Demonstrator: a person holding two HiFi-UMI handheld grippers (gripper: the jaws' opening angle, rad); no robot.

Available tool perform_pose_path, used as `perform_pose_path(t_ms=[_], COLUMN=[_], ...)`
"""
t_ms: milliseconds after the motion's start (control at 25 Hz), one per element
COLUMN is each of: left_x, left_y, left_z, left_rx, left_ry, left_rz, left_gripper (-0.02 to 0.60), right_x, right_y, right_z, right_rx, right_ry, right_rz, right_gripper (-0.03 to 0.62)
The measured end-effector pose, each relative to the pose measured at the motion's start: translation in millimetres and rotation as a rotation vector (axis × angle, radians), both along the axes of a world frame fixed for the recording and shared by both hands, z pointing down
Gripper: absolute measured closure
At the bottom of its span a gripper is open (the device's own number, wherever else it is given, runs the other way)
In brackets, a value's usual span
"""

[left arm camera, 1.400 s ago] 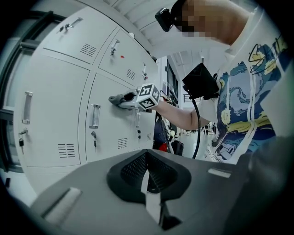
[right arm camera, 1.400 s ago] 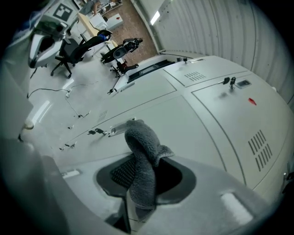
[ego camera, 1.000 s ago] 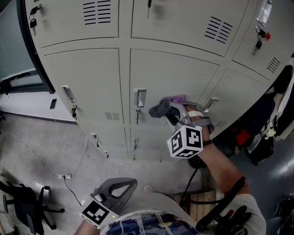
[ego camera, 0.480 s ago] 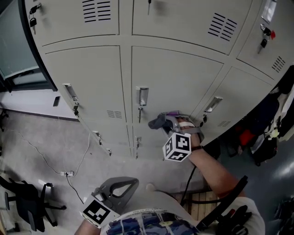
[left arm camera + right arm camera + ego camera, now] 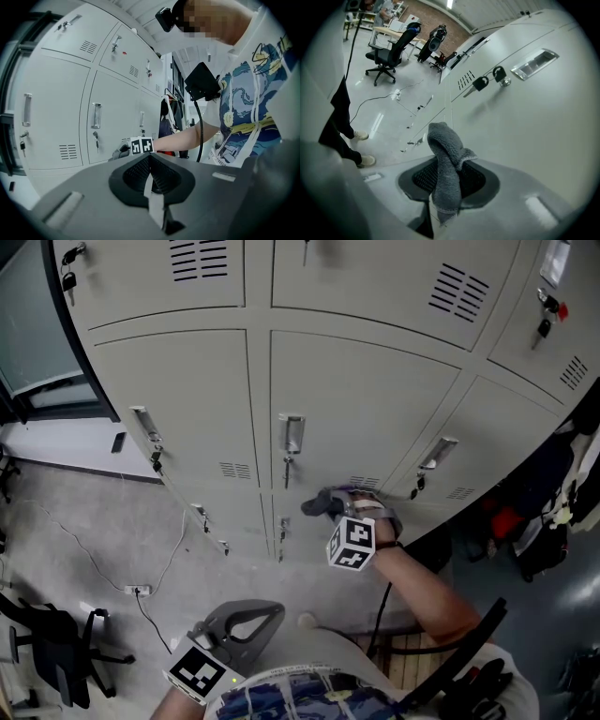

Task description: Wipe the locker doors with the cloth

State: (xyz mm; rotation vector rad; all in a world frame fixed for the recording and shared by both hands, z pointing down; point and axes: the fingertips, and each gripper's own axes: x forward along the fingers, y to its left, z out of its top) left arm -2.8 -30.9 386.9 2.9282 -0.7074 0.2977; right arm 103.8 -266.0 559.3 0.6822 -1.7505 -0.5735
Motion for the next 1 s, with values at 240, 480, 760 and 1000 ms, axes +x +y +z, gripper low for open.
perform_pose_path(t_ms=[240,480,760,1000], left_x=[1,2,3,0], left_y=[1,2,8,13], left_z=[2,7,3,0], left_rx=[-0.008,-0.019,0.000,0.011], left_ry=[0.002,0.016,0.029,0.035], left_rz=[0.010,0.027,0.054,0.053], left_gripper=[0.578,0.578,0.578,0.578], right_x=[-3,-21,-31,-39], right_y=[16,42,42,35], right_z=[-22,-129,-272,-349], right_rx=[-0.023,0.082,0.346,0.497], right_ry=[-0.029,-0.109,-0.144,-0.141], right_rz=[-0.007,-0.061,-0.085,-0.077], right_gripper=[0.480,0.480,0.480,0.480])
